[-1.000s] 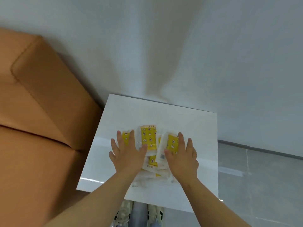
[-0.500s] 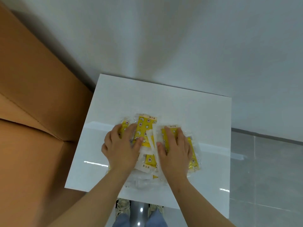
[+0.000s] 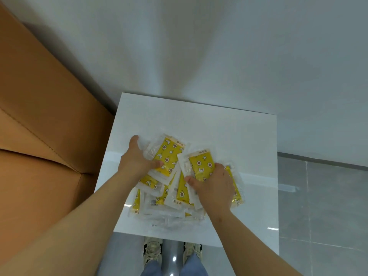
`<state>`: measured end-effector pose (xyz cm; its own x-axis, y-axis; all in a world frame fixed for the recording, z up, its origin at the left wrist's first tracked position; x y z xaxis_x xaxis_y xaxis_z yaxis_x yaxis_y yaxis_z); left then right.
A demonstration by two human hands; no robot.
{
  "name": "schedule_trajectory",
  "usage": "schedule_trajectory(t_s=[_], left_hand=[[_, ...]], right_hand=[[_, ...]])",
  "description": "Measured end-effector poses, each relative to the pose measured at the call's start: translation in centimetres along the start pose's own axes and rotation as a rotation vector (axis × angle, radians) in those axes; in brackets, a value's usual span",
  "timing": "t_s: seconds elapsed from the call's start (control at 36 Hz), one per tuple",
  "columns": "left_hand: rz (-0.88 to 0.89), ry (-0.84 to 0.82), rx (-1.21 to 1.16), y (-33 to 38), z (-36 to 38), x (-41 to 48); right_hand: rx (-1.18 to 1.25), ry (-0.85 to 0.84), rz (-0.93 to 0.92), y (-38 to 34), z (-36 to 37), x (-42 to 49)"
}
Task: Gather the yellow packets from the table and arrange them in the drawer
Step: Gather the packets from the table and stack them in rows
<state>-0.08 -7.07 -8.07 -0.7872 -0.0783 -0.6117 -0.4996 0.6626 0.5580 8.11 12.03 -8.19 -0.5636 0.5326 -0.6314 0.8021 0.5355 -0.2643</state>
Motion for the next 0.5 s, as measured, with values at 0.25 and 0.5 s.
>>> schedule_trajectory(t_s=[0.25, 0.5], left_hand=[[0.08, -0.03, -0.242, 1.3, -1.3, -1.8], [-0.061, -0.196, -0.648, -0.1, 0.7, -5.8]], right_hand=[[0.136, 0.05, -0.053, 0.0, -0.6, 0.7], [0.331, 0.039, -0.008, 2.3, -2.6, 0.2]])
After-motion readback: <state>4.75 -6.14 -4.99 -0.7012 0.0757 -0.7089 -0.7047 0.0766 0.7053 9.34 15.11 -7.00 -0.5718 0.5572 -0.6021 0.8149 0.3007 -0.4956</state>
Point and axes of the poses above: each hand's wrist, its own x-axis towards the middle knuckle, its own z-axis out of the palm, y = z × x, the point moved 5 cm from there along x, towards the middle knuckle, and after that the axes turned 9 degrees about z, right-handed, at the moved point
